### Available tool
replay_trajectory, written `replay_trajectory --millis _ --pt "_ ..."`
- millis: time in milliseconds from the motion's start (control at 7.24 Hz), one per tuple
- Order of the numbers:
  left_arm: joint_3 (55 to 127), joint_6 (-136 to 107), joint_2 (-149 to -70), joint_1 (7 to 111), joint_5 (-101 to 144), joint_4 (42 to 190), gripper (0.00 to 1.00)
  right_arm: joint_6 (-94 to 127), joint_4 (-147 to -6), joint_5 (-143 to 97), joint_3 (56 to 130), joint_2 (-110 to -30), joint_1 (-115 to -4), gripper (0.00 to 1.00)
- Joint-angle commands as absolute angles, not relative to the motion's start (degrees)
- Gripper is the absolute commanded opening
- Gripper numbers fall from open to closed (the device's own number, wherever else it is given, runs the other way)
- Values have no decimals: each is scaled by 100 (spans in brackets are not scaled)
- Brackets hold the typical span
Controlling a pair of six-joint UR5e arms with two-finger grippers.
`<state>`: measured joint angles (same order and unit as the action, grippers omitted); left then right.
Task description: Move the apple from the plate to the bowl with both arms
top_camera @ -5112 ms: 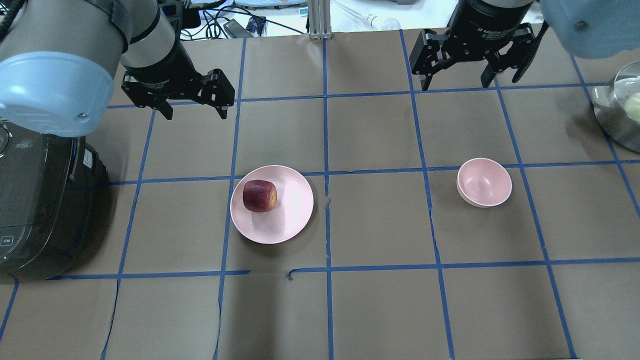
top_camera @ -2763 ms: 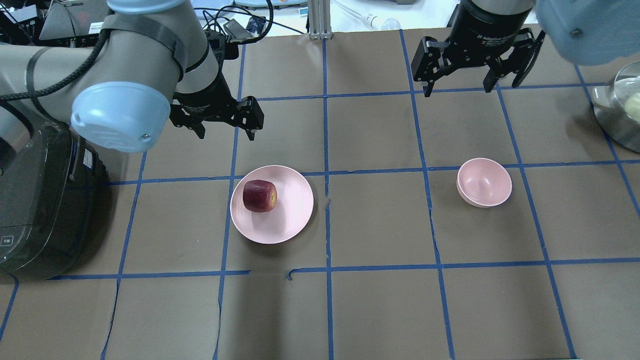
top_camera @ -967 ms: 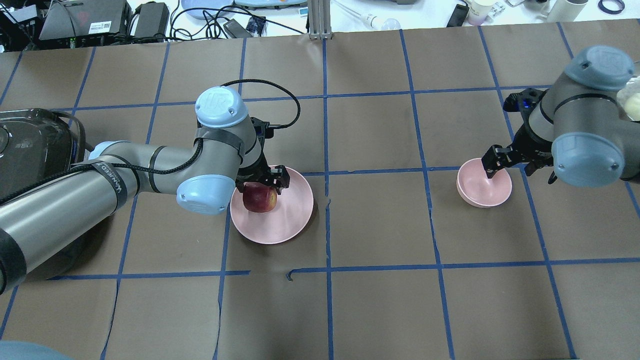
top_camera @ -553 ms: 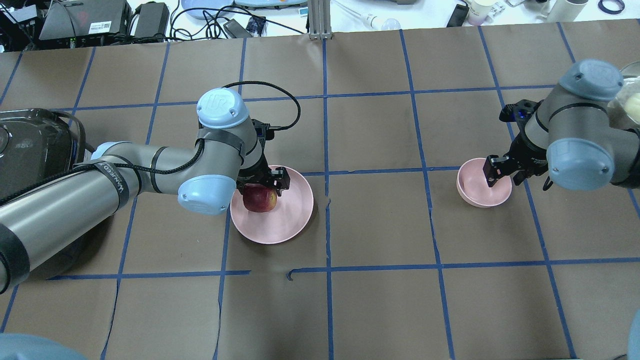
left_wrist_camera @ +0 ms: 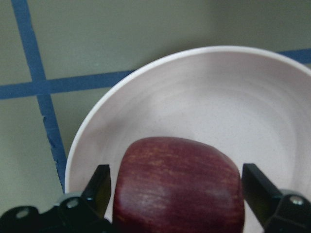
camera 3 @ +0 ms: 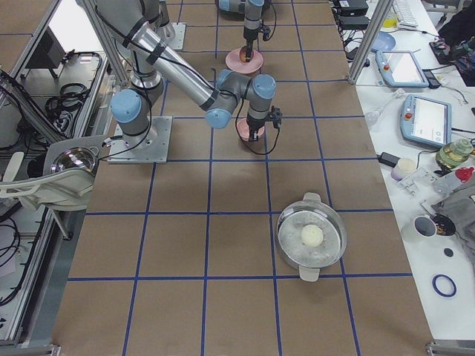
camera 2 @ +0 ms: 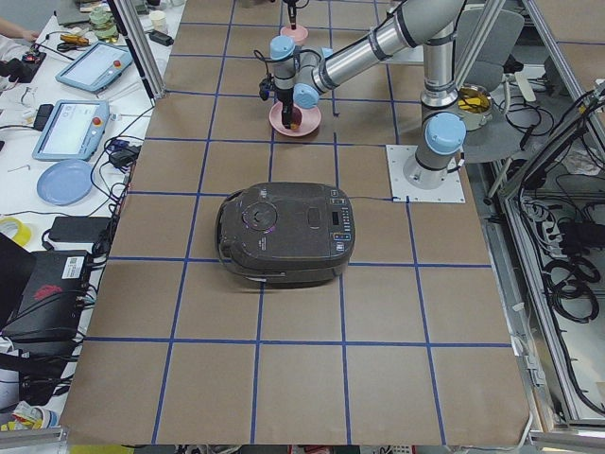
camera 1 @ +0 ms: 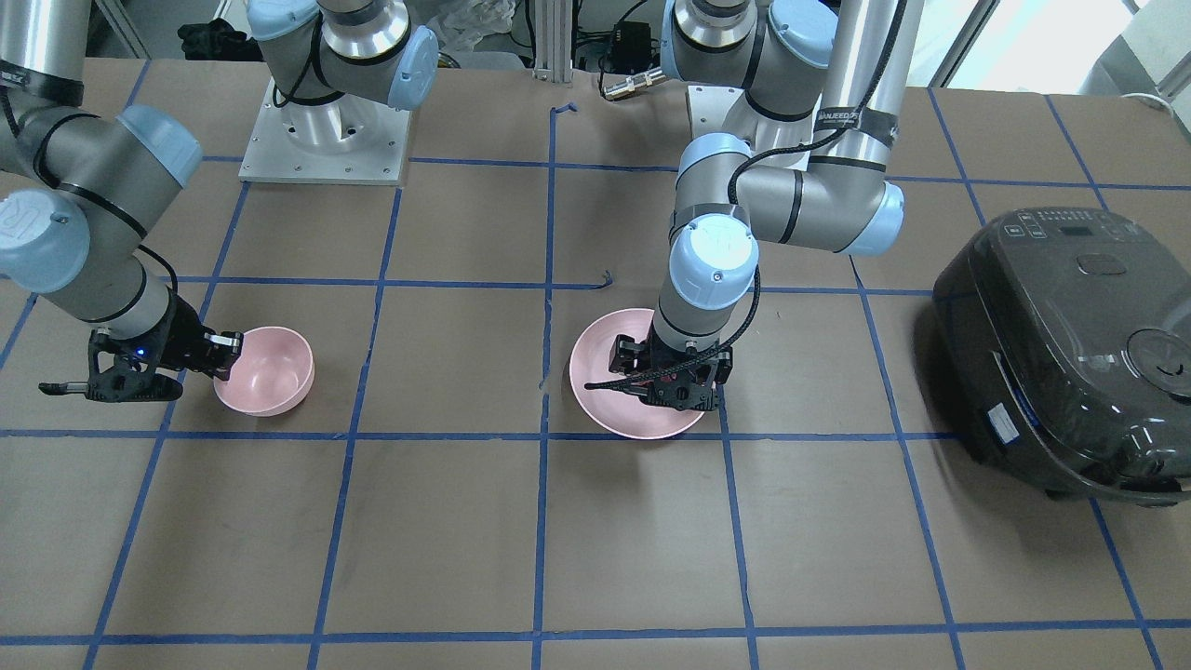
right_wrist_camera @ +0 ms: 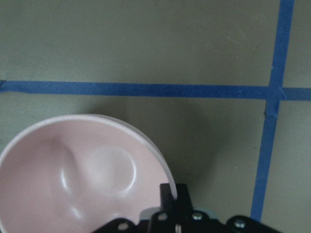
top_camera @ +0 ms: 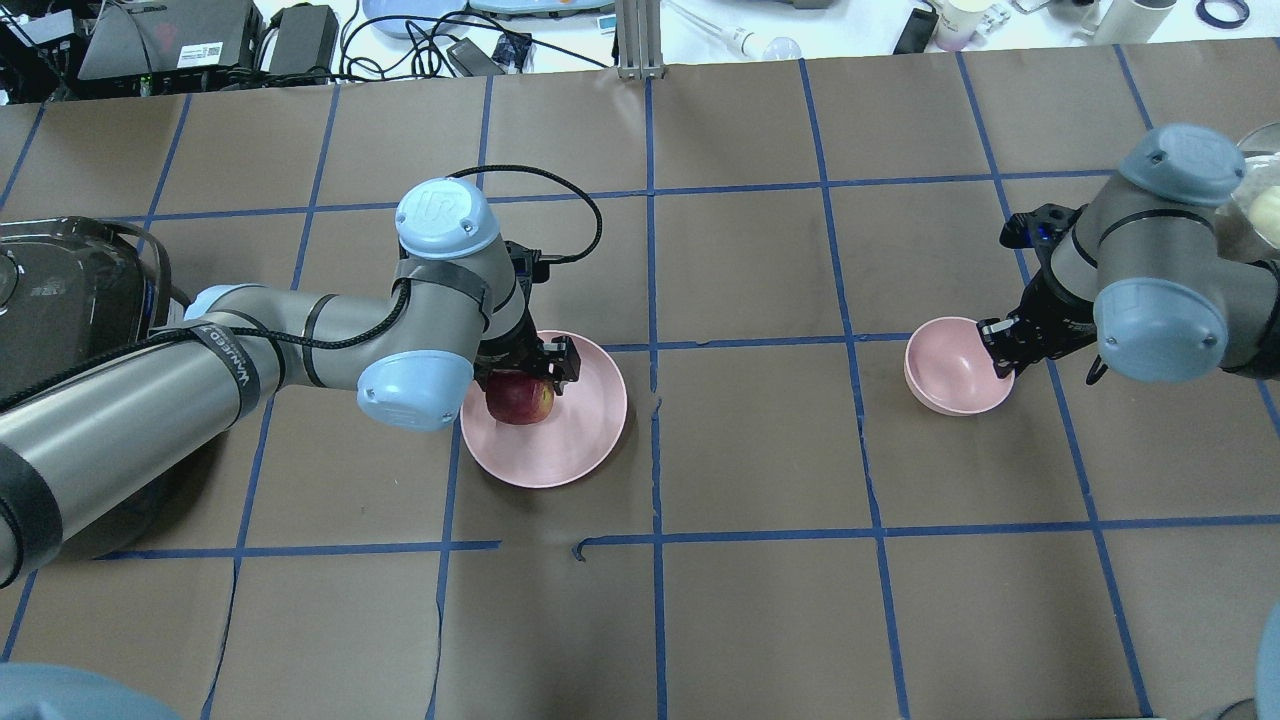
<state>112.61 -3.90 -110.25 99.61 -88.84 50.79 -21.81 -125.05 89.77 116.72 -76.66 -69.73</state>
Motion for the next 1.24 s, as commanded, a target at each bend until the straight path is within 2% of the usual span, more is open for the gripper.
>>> replay_trajectory --millis 0,138,276,414,829,1105 --pt "11346 -334 -10934 9967 -8868 5089 85 -2101 -12463 8965 11628 -7716 -6970 0" --pt "11347 -325 -10925 9958 -8868 5106 62 -2022 -12437 8921 11558 -7734 -7013 0" --pt "11338 -325 -10899 9949 -8877 5115 47 -1595 -12384 8686 11471 -7743 -7170 0" --pt "11312 -325 -10872 9949 -8886 5124 38 -1199 -12392 8518 11461 -7752 -7537 0" --pt "11285 -325 -10785 9949 -8868 5133 21 286 -12489 8490 11338 -7708 -8847 0" --pt "11276 -325 -10688 9932 -8745 5142 18 334 -12446 8490 11434 -7682 -9201 0"
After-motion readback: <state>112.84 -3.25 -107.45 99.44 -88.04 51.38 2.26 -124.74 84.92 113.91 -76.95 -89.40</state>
